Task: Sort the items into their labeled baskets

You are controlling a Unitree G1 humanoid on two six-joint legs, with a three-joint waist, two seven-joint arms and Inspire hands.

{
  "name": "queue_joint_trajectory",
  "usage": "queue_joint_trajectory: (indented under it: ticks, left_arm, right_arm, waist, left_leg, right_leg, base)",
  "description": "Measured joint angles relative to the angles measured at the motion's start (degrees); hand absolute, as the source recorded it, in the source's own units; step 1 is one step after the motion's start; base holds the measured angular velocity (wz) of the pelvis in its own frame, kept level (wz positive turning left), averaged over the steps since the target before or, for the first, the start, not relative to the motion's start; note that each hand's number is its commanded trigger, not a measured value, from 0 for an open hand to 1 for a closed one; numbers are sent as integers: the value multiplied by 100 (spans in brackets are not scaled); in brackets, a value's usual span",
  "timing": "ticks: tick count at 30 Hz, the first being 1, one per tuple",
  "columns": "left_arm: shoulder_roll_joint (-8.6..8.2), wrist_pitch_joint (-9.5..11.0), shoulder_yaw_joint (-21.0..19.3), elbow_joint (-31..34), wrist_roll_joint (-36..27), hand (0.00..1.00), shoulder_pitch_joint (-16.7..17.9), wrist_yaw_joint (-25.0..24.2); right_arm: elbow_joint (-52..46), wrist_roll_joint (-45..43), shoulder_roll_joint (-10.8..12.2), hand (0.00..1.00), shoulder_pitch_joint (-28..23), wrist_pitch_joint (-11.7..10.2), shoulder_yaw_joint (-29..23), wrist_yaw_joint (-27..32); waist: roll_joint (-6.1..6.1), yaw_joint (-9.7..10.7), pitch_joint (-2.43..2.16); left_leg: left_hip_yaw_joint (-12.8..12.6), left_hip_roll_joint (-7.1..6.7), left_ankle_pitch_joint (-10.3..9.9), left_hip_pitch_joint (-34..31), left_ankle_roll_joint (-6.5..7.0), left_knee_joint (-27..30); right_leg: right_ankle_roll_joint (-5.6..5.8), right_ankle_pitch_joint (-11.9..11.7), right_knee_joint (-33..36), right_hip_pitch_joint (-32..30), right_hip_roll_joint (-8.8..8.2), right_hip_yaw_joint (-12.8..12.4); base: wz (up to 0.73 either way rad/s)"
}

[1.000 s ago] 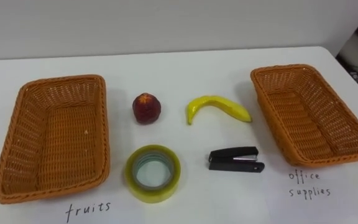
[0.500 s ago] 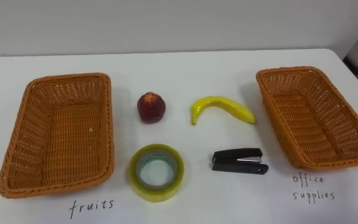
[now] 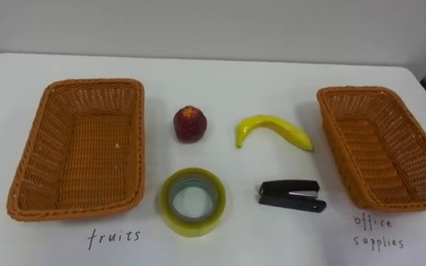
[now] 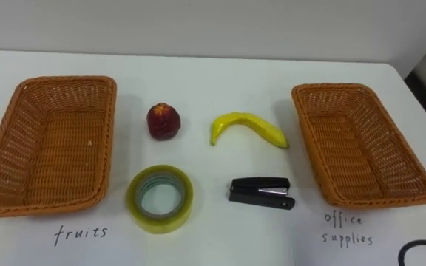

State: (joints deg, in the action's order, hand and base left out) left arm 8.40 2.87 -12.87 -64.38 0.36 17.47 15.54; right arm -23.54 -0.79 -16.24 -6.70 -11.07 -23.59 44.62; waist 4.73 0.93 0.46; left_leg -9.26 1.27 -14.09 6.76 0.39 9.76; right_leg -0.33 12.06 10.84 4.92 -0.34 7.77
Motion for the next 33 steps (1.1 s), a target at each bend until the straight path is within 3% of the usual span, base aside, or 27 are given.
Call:
queue_joint_trajectory:
  ticks: [4,12,20,26,33]
  left_arm:
    - [0,-10,-42,-2,162,0,1,-1]
    - [2,-39,-43,3,197,0,-46,-11]
    - [10,-45,-30,10,240,0,-50,-119]
    - [140,-43,-23,18,429,0,-91,-235]
    - [185,-43,15,38,430,0,-112,-247]
  right_arm:
    - [-20,-204,-8,0,1,13,53,-430]
    - [-21,-212,-150,0,4,129,455,-1265]
    - [-20,-223,-275,0,1,245,543,-1943]
    - [40,-785,-296,0,-19,255,889,-2552]
    - [48,-875,-425,0,-24,501,1254,-3295]
  waist:
    - [4,-93,-3]
    - [-34,-122,-58]
    - [-14,-132,-31]
    - [37,-124,-14]
    - [77,-163,-25]
  left_leg:
    - [7,0,0,-6,0,16]
    - [-1,6,0,-13,0,36]
    - [8,14,-2,-25,-1,68]
    - [-5,17,-2,-19,-1,64]
    - [-4,15,-2,-19,-1,70]
  right_leg:
    - [-1,-2,0,1,-6,10]
    - [-11,-8,14,24,-9,21]
    - [-15,-11,85,-4,-13,34]
    - [-26,-18,97,-2,-7,14]
    - [-21,-27,81,3,-7,15]
  base:
    - [0]
    - [0]
    - [0]
    - [0]
    - [0]
